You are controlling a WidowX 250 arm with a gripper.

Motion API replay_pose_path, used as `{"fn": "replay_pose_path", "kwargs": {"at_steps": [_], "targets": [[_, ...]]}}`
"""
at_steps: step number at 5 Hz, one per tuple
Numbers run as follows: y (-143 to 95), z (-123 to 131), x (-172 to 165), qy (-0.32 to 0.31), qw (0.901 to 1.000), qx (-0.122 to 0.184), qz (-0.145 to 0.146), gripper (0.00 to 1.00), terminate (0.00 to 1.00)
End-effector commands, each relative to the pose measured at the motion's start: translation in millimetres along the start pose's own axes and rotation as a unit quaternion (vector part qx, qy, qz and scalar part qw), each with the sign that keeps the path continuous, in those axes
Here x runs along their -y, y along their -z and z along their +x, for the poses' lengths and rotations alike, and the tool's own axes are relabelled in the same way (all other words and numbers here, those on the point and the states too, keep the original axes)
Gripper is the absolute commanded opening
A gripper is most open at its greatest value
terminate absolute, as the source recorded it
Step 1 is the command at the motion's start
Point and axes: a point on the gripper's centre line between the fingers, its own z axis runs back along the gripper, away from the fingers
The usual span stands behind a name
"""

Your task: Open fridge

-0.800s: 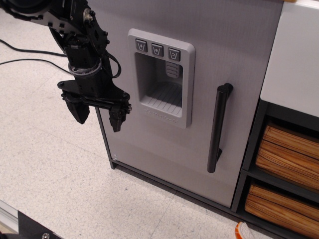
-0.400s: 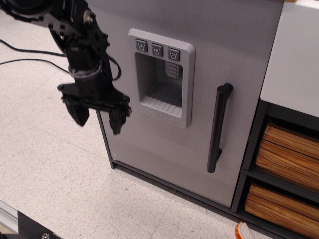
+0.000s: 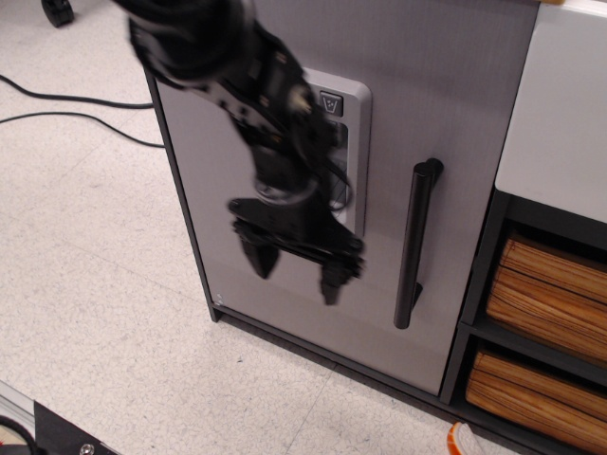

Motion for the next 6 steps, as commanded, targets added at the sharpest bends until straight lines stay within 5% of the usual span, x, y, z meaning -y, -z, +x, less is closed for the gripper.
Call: {"fn": "replay_pose_path", "kwargs": {"at_steps": [1,3,6], "targets": [[-11,28,55,0.038,0.9967,0.066,-0.026,1.0,0.0],[-19,53,73,0.035,0.9925,0.113,-0.03,1.0,0.0],[-42,87,56,0.004,0.9873,0.157,-0.023,1.0,0.0]]}}
